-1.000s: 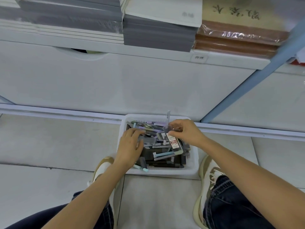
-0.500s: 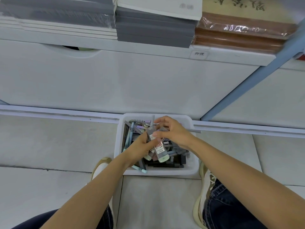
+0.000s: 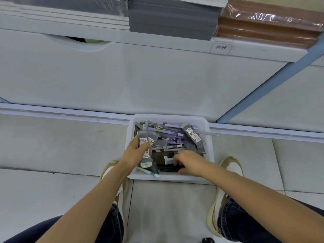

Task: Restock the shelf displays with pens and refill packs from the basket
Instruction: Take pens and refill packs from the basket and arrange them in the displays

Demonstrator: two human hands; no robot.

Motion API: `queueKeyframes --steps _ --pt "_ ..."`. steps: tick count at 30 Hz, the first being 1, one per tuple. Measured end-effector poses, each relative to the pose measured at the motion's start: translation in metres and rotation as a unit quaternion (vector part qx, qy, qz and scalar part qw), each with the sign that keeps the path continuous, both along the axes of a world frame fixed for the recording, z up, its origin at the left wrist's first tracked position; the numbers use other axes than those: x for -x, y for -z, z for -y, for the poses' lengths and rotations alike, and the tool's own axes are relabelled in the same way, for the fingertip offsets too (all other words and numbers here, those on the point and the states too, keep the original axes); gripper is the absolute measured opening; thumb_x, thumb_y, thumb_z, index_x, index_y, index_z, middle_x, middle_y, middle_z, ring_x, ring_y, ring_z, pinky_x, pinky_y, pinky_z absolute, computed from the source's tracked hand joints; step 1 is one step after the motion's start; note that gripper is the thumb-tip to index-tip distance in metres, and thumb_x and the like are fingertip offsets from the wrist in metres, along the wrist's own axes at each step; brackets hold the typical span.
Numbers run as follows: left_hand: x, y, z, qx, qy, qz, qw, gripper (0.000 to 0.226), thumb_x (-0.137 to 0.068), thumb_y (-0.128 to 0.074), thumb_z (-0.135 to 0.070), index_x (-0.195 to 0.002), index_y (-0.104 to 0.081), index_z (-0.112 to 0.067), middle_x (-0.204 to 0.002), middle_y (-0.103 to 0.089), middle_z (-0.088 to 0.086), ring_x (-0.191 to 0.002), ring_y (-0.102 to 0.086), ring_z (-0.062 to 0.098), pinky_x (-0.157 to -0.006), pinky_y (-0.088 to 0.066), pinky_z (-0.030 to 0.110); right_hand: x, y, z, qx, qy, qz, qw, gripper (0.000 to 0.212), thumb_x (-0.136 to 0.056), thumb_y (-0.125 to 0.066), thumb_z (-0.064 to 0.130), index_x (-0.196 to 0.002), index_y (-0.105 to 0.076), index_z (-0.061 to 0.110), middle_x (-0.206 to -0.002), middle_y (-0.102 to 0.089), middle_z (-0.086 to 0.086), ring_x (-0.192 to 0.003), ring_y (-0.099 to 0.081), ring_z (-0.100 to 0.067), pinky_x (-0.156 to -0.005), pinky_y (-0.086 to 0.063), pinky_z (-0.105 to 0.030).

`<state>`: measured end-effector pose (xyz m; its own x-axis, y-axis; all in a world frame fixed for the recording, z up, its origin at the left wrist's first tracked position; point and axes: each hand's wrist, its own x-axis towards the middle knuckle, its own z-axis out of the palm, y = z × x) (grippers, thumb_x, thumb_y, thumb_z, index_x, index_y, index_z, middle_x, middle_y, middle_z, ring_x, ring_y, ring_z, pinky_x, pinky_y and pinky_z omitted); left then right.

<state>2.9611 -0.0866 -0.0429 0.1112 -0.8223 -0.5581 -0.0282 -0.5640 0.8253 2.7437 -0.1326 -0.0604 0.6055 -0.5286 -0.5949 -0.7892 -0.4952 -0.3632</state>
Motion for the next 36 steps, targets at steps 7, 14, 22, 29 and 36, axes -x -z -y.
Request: queueKeyframes --steps 7,14,22,29,36 --pt "-0.001 -0.001 0.000 0.014 0.015 -0.021 1.000 0.012 -0.100 -0.049 -0.017 -0.105 -0.053 -0.027 -0.079 -0.070 -0.003 -0.074 -0.068 0.012 -0.066 -0.056 0.025 0.014 -0.001 0.007 0.023 0.047 0.089 0.995 0.021 -0.083 -0.066 0.024 -0.103 -0.061 0.021 -0.104 -0.061 0.004 -0.095 -0.058 -0.016 -0.081 -0.048 -0.032" --pt "-0.002 -0.021 0.015 0.067 -0.040 0.024 0.997 0.014 -0.097 -0.048 -0.006 -0.104 -0.056 -0.015 -0.081 -0.072 0.007 -0.064 -0.065 0.021 -0.066 -0.058 0.037 0.014 -0.044 0.043 -0.101 0.172 0.204 0.958 0.015 -0.095 -0.056 0.025 -0.106 -0.057 0.035 -0.104 -0.062 0.008 -0.092 -0.061 0.000 -0.069 -0.049 -0.015" --pt "-0.003 -0.069 0.029 0.075 0.113 -0.011 0.991 0.026 -0.098 -0.055 -0.033 -0.105 -0.062 -0.009 -0.074 -0.064 0.006 -0.056 -0.059 0.013 -0.046 -0.047 0.023 -0.011 -0.127 0.081 -0.183 0.123 0.252 0.942 0.016 -0.092 -0.065 0.014 -0.107 -0.070 0.015 -0.103 -0.070 -0.004 -0.089 -0.066 -0.012 -0.067 -0.054 -0.029" --pt "-0.014 -0.124 0.018 0.086 0.159 -0.088 0.980 0.036 -0.080 -0.071 -0.047 -0.088 -0.063 -0.013 -0.067 -0.063 0.007 -0.042 -0.046 0.013 -0.043 -0.038 0.019 -0.035 -0.199 0.080 -0.144 0.145 0.334 0.920 0.043 -0.080 -0.077 0.012 -0.114 -0.051 0.014 -0.080 -0.066 0.008 -0.072 -0.063 -0.014 -0.061 -0.053 -0.032" --pt "-0.017 -0.197 0.012 0.147 -0.057 -0.156 0.975 0.037 -0.056 -0.080 -0.039 -0.077 -0.068 -0.012 -0.067 -0.065 0.005 -0.039 -0.043 0.009 -0.034 -0.032 0.015 -0.066 -0.270 0.062 0.020 0.174 0.453 0.874 0.049 -0.080 -0.078 0.017 -0.124 -0.059 0.011 -0.104 -0.067 0.000 -0.092 -0.065 -0.009 -0.078 -0.054 -0.023"
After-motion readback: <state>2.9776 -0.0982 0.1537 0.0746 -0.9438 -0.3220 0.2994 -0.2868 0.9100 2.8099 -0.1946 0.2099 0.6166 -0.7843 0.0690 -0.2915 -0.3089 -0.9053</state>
